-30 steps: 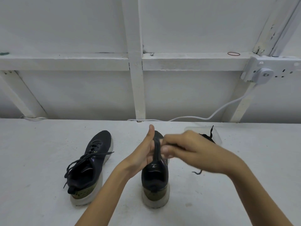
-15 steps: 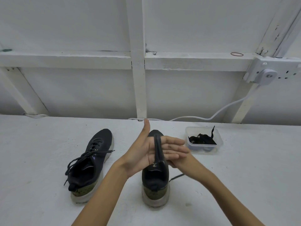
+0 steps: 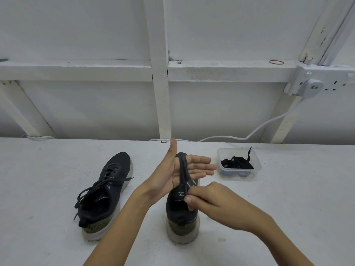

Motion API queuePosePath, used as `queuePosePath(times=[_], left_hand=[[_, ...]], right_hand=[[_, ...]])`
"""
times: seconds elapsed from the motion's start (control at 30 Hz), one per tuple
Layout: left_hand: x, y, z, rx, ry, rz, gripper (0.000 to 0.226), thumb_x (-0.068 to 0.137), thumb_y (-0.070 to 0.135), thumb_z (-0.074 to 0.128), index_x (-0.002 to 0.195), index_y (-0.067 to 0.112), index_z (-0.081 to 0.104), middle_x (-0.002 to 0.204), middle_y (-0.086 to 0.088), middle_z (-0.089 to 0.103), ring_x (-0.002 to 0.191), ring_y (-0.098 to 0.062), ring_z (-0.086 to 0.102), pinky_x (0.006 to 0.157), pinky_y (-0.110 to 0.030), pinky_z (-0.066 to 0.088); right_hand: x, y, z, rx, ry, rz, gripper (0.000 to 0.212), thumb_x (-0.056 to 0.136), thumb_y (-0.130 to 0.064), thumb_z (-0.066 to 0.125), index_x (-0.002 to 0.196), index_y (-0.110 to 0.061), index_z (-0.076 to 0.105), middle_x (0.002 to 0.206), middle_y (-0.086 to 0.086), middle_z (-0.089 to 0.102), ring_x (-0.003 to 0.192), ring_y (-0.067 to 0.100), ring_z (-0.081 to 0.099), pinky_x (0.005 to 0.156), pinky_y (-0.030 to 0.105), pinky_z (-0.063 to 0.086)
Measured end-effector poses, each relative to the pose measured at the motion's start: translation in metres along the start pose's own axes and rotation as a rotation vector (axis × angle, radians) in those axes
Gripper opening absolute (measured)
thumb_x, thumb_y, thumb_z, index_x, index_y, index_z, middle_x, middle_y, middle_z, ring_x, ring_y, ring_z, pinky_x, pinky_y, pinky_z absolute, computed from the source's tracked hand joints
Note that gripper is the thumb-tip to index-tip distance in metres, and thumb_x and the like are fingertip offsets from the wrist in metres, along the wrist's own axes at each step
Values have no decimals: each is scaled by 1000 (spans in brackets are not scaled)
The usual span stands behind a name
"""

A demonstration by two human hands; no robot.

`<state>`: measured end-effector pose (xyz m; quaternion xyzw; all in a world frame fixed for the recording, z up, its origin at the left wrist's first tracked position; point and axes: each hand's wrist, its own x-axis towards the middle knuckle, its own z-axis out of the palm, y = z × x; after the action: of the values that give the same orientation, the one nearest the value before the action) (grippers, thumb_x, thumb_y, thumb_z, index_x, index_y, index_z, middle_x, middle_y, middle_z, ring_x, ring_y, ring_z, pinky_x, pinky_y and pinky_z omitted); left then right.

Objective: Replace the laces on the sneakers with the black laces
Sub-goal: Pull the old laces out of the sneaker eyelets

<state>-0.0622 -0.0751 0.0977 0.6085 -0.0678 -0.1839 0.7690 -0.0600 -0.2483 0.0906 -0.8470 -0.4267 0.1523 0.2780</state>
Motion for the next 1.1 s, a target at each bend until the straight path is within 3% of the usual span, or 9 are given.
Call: queuePosePath(times=[0.13, 0.23, 0.37, 0.5, 0.6, 0.67, 0.73, 0.9, 1.1], left_hand=[[-2, -5, -2, 39, 61, -45, 97, 88, 70, -1, 123, 4, 61, 118, -13, 69, 113, -22, 65, 97, -29, 50], [-6, -9, 2, 109, 46, -86, 93, 90, 66, -4, 98, 16, 74, 90, -3, 75, 89, -12, 70, 82, -19, 50], [-8, -12, 7, 78, -61, -68, 105, 87, 71, -4, 124, -4, 60, 121, -23, 65, 119, -32, 60, 106, -35, 45], [-11, -5, 9, 21, -135, -53, 108, 84, 74, -4, 122, -4, 61, 123, -24, 64, 119, -35, 60, 102, -33, 47], [-12, 1, 7, -53, -139, 5, 108, 83, 75, 0, 120, -5, 62, 122, -27, 63, 118, -37, 60, 99, -33, 49], [-11, 5, 4, -117, -125, 28, 106, 84, 74, 1, 118, -4, 64, 121, -27, 64, 116, -37, 61, 97, -33, 50], [-10, 8, 0, -135, -107, 45, 105, 86, 72, 0, 118, -3, 65, 122, -26, 63, 118, -37, 60, 100, -34, 50], [-4, 5, -7, -129, -39, 26, 102, 90, 69, -4, 125, -5, 56, 126, -23, 62, 122, -33, 58, 105, -33, 46], [3, -5, -8, -70, 35, -13, 100, 90, 68, -2, 127, -4, 55, 125, -20, 64, 121, -29, 60, 107, -33, 44]], right_hand=[[3, -19, -31, 2, -64, -103, 26, 101, -38, 46, 79, -27, 56, 74, -18, 57, 77, 1, 54, 71, 26, 43], [11, -23, -54, 2, -28, -105, 26, 102, -34, 46, 79, -24, 54, 70, -17, 57, 70, 3, 55, 66, 26, 43], [36, -8, -71, 38, 124, -71, 31, 99, -37, 51, 75, -20, 58, 61, -6, 56, 58, 11, 50, 60, 29, 41], [56, 14, -63, 308, 157, -22, 22, 95, -25, 61, 79, -11, 66, 63, -13, 58, 58, 5, 45, 59, 21, 37], [51, 16, -41, 477, 132, 4, 23, 98, -9, 55, 76, -1, 58, 66, 1, 52, 61, 4, 50, 60, 20, 42], [43, 15, -21, 488, 103, 61, 27, 96, 7, 49, 81, -14, 57, 70, -6, 52, 62, -10, 55, 64, 9, 43], [35, 13, 3, 446, 75, 101, 27, 100, -2, 48, 85, -19, 61, 78, -13, 56, 67, -14, 55, 65, 4, 40], [21, 11, 35, 330, 154, 64, 24, 104, -27, 44, 97, -22, 67, 88, -9, 67, 76, 3, 57, 72, 22, 47], [4, 6, 24, -89, 309, 21, 31, 96, -48, 35, 89, -29, 58, 68, -16, 53, 67, 10, 51, 61, 32, 41]])
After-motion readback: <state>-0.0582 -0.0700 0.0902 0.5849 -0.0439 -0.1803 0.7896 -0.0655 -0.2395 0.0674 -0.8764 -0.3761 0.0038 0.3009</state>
